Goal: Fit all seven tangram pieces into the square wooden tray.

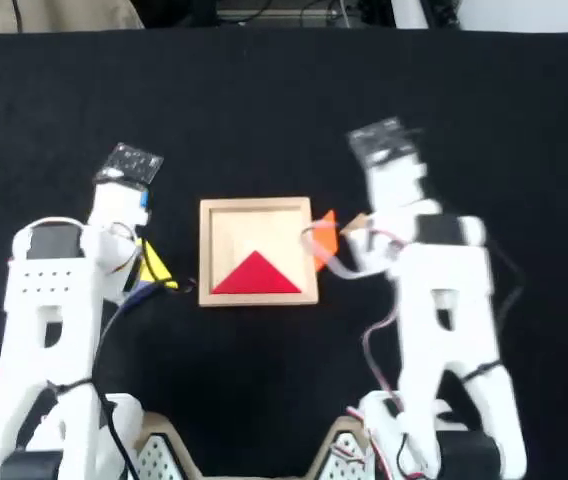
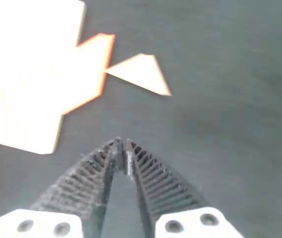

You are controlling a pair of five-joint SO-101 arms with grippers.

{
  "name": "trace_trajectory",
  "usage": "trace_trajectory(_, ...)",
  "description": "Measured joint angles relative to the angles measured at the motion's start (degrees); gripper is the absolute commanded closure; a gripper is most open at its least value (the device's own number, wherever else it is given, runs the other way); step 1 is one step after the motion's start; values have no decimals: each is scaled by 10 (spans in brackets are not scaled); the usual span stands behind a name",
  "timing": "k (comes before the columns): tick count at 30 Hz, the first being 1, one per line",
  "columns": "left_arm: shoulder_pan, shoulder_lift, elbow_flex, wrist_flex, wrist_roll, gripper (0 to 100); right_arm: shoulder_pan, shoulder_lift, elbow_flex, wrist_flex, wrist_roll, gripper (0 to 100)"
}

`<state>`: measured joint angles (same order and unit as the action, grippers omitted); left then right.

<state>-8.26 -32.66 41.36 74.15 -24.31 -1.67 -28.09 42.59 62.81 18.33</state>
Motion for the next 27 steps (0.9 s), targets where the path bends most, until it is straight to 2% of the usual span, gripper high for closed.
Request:
trace_trajectory(4, 2, 40, -11, -21, 17, 929, -91, 0, 68, -79, -60, 988)
trace_trajectory(6, -5, 59, -11, -36, 19, 930, -112, 0, 103, -122, -69, 988)
trace_trajectory(13, -45, 147, -11, -110, 62, 931, -121, 0, 148, -174, -69, 988)
trace_trajectory(20, -56, 259, -11, -155, 66, 931, -120, 0, 178, -206, -69, 988)
trace_trajectory(27, -69, 306, -47, -170, 66, 931, -120, 0, 183, -216, -69, 988)
